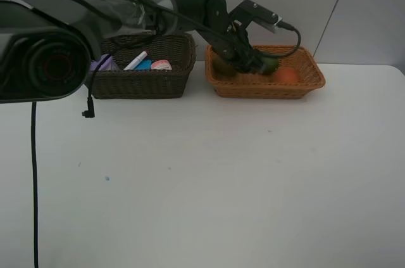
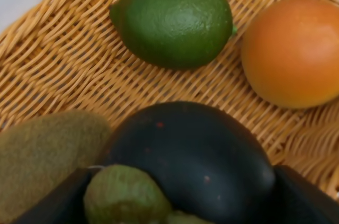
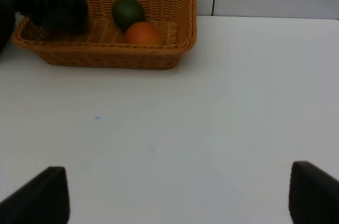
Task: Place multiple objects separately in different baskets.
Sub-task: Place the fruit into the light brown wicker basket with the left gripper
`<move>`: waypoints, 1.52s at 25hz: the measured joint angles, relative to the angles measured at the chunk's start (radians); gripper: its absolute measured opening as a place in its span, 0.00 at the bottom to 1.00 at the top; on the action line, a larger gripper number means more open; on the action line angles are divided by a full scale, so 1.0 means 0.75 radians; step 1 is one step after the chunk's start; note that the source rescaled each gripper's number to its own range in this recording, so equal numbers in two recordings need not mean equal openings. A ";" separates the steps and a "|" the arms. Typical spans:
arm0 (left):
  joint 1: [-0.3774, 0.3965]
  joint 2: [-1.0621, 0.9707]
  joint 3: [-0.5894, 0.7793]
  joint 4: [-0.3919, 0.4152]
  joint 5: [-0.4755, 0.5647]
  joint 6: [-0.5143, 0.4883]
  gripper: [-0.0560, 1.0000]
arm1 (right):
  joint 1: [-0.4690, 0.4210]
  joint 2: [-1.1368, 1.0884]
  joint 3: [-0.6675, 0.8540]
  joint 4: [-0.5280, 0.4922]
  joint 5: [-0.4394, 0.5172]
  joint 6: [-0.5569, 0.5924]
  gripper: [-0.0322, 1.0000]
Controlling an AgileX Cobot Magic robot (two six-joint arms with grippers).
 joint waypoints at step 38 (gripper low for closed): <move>0.007 0.032 0.000 -0.046 -0.136 0.012 1.00 | 0.000 0.000 0.000 0.000 0.000 0.000 1.00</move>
